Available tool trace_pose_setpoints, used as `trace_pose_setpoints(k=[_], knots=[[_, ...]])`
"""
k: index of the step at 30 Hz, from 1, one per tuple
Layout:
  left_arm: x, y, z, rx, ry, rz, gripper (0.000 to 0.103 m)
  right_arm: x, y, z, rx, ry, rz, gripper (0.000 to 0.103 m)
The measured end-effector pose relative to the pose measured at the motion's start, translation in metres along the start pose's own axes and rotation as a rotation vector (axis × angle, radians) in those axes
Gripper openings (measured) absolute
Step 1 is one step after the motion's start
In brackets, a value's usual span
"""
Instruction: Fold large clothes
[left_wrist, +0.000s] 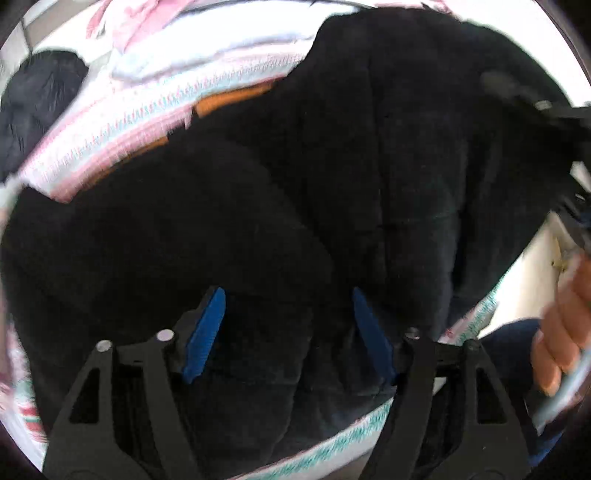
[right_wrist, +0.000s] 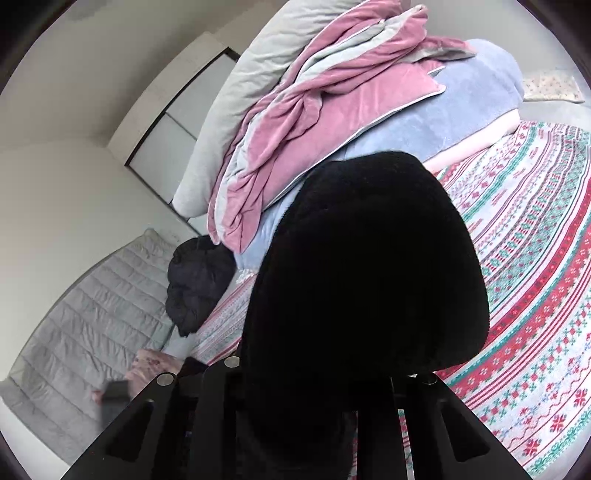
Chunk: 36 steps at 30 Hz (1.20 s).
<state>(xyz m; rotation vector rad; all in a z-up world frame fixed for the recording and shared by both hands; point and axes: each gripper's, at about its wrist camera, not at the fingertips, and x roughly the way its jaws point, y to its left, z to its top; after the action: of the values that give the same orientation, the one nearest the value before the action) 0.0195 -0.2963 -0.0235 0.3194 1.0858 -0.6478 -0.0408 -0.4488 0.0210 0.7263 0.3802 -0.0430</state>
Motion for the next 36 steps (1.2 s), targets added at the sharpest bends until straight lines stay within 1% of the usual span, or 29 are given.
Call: trace_pose_setpoints(k=[1,4,5,7,9,10,13,15,16,18,20,21,22,23,25,26,28,29,31,32,33,34,35,36], knots=[[0.005,-0.001,-0.002,-0.009,0.0,0.001,0.076,0.0,0.003,-0.002,-0.017,0.001,-0.003,0.023],[0.002,-0.01,-0.005,0.011,-0.02,0.055,0.076,-0.003,0.021,-0.008,-0.11,-0.019,-0.015,0.023],[0.001,-0.011,-0.005,0.012,-0.022,0.055,0.076,-0.003,0.026,-0.01,-0.141,-0.025,-0.016,0.023],[-0.004,-0.006,-0.006,0.004,-0.028,0.021,0.076,-0.004,0.03,-0.012,-0.175,-0.036,-0.034,0.023],[-0.02,0.008,-0.01,-0.031,-0.038,-0.029,0.075,-0.007,0.026,-0.01,-0.171,-0.041,-0.04,0.023],[-0.03,0.012,-0.015,-0.033,-0.041,-0.032,0.075,-0.008,0.022,-0.007,-0.156,-0.04,-0.037,0.023],[-0.045,0.001,-0.033,0.032,-0.085,0.019,0.075,-0.009,0.01,-0.003,-0.107,-0.033,-0.031,0.023],[-0.037,-0.01,-0.041,0.049,-0.078,0.044,0.075,-0.008,0.01,-0.004,-0.099,-0.03,-0.035,0.023],[-0.029,-0.012,-0.043,0.041,-0.081,0.063,0.076,-0.007,0.013,-0.005,-0.106,-0.029,-0.037,0.023],[-0.016,-0.015,-0.041,0.025,-0.073,0.075,0.077,-0.006,0.024,-0.01,-0.143,-0.033,-0.043,0.023],[-0.015,-0.015,-0.037,0.016,-0.063,0.066,0.077,-0.007,0.04,-0.015,-0.215,-0.05,-0.068,0.023],[-0.017,-0.012,-0.037,0.016,-0.057,0.049,0.077,-0.008,0.044,-0.016,-0.237,-0.055,-0.076,0.023],[-0.019,-0.003,-0.034,0.015,-0.048,0.022,0.077,-0.008,0.049,-0.018,-0.256,-0.062,-0.087,0.023],[-0.027,0.008,-0.029,-0.003,-0.042,-0.021,0.075,-0.01,0.053,-0.019,-0.272,-0.067,-0.103,0.023],[-0.044,0.033,-0.028,-0.05,-0.057,-0.07,0.073,-0.012,0.054,-0.018,-0.276,-0.069,-0.119,0.023],[-0.053,0.046,-0.031,-0.069,-0.088,-0.058,0.073,-0.013,0.053,-0.018,-0.269,-0.067,-0.124,0.023],[-0.078,0.073,-0.038,-0.093,-0.152,-0.002,0.073,-0.014,0.053,-0.019,-0.273,-0.069,-0.141,0.023],[-0.085,0.084,-0.042,-0.11,-0.165,0.006,0.073,-0.014,0.056,-0.02,-0.291,-0.074,-0.152,0.023],[-0.095,0.117,-0.051,-0.184,-0.171,-0.013,0.073,-0.013,0.066,-0.023,-0.342,-0.089,-0.169,0.023],[-0.094,0.137,-0.059,-0.242,-0.166,-0.035,0.073,-0.014,0.075,-0.027,-0.381,-0.104,-0.179,0.023],[-0.092,0.148,-0.062,-0.286,-0.158,-0.044,0.073,-0.014,0.086,-0.031,-0.426,-0.121,-0.187,0.023],[-0.089,0.166,-0.07,-0.336,-0.142,-0.036,0.073,-0.014,0.096,-0.036,-0.465,-0.138,-0.193,0.023],[-0.088,0.174,-0.078,-0.368,-0.134,-0.024,0.073,-0.015,0.111,-0.044,-0.526,-0.166,-0.199,0.023],[-0.09,0.187,-0.083,-0.401,-0.141,-0.02,0.073,-0.015,0.122,-0.051,-0.571,-0.182,-0.2,0.023]])
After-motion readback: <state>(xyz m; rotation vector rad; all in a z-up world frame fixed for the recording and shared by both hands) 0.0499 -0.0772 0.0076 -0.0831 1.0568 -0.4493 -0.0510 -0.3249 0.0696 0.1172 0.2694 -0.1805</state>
